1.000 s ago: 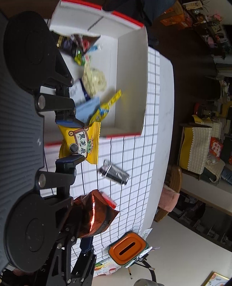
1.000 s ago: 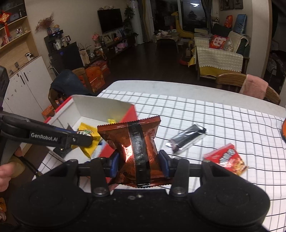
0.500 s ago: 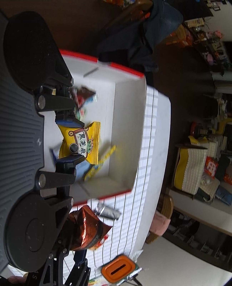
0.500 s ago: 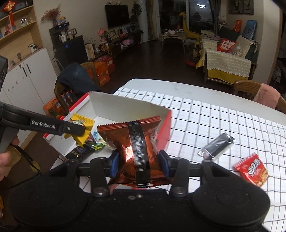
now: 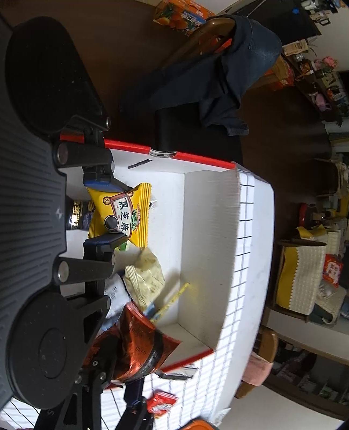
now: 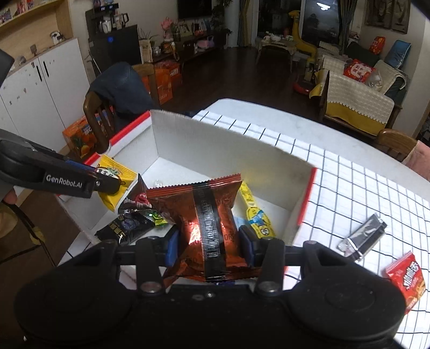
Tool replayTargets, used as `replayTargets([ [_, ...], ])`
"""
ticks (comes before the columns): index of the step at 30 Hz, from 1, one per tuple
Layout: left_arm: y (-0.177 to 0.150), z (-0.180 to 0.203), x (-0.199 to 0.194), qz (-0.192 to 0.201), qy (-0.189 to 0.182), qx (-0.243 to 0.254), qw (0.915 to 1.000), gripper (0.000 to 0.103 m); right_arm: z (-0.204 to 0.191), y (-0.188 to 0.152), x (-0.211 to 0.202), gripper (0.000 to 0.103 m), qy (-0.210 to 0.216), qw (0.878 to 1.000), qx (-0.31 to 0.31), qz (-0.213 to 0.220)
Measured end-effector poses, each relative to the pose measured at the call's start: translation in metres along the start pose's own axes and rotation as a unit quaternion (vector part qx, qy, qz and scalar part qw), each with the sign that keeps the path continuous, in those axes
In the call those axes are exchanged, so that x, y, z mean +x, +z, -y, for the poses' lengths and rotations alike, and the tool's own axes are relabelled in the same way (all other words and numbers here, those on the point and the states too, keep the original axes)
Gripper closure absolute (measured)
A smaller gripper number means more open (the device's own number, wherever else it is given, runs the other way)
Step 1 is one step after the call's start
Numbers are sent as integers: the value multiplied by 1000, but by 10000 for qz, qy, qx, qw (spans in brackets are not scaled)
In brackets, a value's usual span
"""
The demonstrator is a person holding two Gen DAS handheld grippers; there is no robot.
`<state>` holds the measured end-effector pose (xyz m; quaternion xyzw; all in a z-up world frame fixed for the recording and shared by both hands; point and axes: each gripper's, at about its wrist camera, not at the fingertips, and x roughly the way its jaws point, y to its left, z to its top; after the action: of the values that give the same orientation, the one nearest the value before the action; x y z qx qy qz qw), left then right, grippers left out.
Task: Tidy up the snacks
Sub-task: 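Carry the brown chocolate pack and yellow sesame candy with both tools over the box, then open both tools to drop the chocolate pack and sesame candy into the box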
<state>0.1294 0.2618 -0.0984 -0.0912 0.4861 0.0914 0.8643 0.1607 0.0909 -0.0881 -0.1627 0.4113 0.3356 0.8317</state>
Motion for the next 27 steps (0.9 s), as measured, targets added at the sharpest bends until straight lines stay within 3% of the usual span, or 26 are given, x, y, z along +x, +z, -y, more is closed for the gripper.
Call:
replayTargets([
  [13, -9, 12, 33, -312, 52, 371, 9988, 71, -12, -12, 42, 59, -93, 9987, -172, -474],
  [25, -15, 8, 42, -465, 9, 255, 9986, 71, -11, -13, 38, 58, -21, 9989, -152, -453],
  [27, -15, 8, 40, -429, 5, 231, 9988, 65, -11, -12, 36, 57, 16, 9990, -145, -431],
])
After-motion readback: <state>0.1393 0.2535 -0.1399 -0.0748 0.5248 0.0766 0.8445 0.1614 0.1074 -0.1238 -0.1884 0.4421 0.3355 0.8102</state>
